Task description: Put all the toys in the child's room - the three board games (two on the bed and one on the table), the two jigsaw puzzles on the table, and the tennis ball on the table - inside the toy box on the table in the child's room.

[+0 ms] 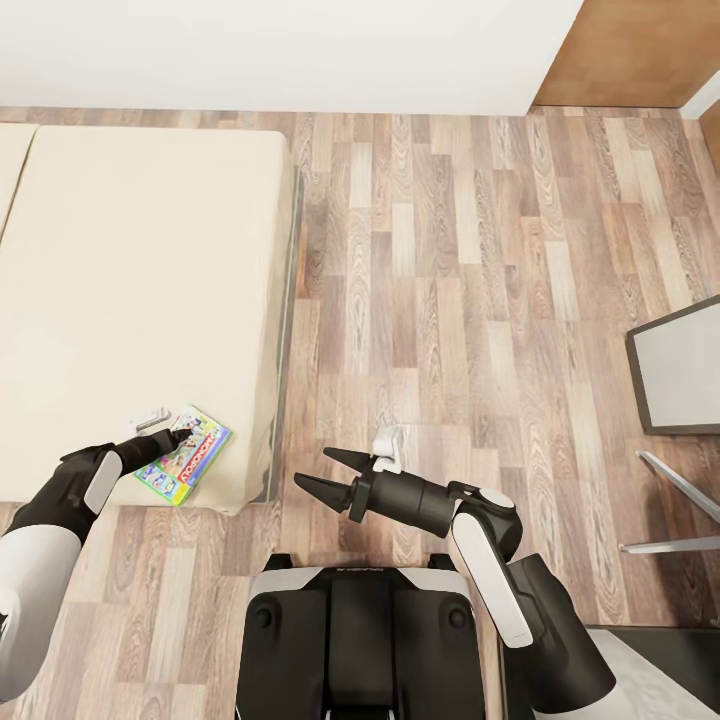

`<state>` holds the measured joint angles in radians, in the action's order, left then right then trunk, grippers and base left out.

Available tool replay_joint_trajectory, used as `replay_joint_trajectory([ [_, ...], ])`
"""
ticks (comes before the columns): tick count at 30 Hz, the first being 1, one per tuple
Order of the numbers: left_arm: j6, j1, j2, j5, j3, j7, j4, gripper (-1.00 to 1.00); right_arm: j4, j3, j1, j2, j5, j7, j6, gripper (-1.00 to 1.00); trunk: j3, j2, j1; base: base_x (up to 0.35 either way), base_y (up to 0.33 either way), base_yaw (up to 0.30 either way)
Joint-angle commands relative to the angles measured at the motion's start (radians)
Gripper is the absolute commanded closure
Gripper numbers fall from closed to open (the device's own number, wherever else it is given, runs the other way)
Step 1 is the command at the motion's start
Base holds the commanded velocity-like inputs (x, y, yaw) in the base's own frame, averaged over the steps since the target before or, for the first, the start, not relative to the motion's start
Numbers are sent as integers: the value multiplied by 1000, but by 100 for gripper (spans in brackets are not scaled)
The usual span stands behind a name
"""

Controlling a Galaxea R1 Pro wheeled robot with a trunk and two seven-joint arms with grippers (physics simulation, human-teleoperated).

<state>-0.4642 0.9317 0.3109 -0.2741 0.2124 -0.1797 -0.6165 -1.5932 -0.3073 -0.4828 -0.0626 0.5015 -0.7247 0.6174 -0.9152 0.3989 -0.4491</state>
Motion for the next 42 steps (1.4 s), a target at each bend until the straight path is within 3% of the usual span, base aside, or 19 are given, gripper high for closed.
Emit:
replay_joint_trajectory([
  [1,-8,-1,-1,-10,2,-6,69,-100,0,1,0,0,6,1,7,-100,-1,1,-1,0,-5,0],
  [15,-2,-1,3,-9,3,3,20,-100,0,1,0,0,6,1,7,-100,-1,1,-1,0,-1,0],
  [19,-1,-1,17,-9,6,3,12,-100,-1,1,0,0,6,1,7,-100,-1,1,-1,0,0,0],
  [29,2,-1,42,-9,79,1,-25,-100,1,1,0,0,6,1,7,-100,-1,1,-1,0,0,0],
  [36,5,-1,67,-8,86,-5,-46,-100,1,1,0,0,6,1,7,-100,-1,1,-1,0,0,0],
  [42,1,-1,73,-6,86,1,-49,-100,1,1,0,0,6,2,6,-100,-1,1,-1,0,0,0],
])
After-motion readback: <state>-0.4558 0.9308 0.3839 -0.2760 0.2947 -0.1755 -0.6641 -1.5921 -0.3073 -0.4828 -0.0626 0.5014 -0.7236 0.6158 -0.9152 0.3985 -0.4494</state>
